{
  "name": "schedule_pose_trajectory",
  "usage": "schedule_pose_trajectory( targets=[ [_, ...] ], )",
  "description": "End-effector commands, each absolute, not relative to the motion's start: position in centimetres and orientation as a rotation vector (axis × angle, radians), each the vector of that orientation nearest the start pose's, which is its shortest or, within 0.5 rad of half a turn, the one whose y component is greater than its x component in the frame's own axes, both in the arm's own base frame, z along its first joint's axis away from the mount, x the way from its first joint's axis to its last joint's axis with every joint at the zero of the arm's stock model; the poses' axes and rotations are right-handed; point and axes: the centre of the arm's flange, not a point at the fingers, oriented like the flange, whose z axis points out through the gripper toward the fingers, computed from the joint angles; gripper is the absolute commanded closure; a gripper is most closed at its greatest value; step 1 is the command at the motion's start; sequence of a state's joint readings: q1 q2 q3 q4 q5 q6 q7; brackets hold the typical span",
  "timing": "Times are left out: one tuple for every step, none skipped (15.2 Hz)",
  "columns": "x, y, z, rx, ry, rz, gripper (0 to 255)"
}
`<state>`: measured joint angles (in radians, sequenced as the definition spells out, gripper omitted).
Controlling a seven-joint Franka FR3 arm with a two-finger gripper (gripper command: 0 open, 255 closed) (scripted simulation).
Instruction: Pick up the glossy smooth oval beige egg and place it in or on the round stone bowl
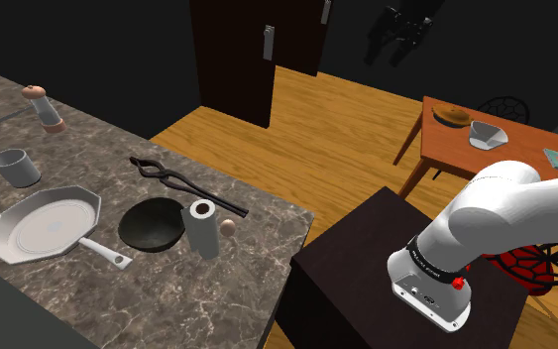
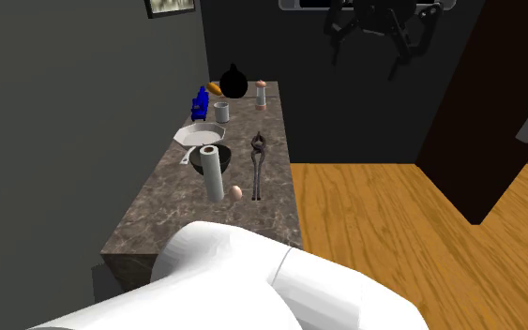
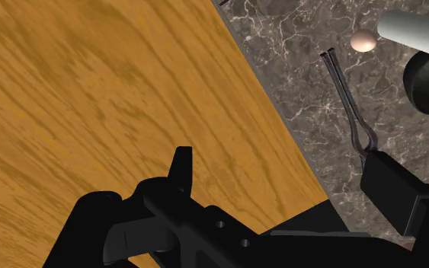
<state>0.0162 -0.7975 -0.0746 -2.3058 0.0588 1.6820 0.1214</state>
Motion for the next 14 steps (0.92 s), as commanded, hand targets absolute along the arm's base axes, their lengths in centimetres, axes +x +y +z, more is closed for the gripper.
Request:
schedule_pose_trajectory(
  targets=[
    [31.5, -2.1, 62.9, -3.002, 0.246, -0.253, 0],
    [31.7, -1.3, 61.9, -3.003, 0.246, -0.253, 0],
    [31.9, -0.4, 60.8, -3.005, 0.246, -0.253, 0],
    [32.1, 0.4, 59.8, -3.007, 0.247, -0.254, 0],
    [32.3, 1.3, 58.8, -3.008, 0.247, -0.254, 0],
    [32.5, 2.1, 57.8, -3.010, 0.247, -0.255, 0],
    [32.8, 3.0, 56.8, -3.011, 0.248, -0.255, 0],
    [33.0, 3.8, 55.8, -3.013, 0.248, -0.255, 0],
    [33.2, 4.7, 54.8, -3.015, 0.248, -0.256, 0],
    [33.4, 5.5, 53.8, -3.016, 0.248, -0.256, 0],
    [33.6, 6.3, 52.8, -3.018, 0.249, -0.256, 0],
    [33.9, 7.2, 51.8, -3.020, 0.249, -0.257, 0],
    [34.1, 8.0, 50.8, -3.021, 0.249, -0.257, 0],
    [34.3, 8.8, 49.7, -3.023, 0.249, -0.257, 0]
  ],
)
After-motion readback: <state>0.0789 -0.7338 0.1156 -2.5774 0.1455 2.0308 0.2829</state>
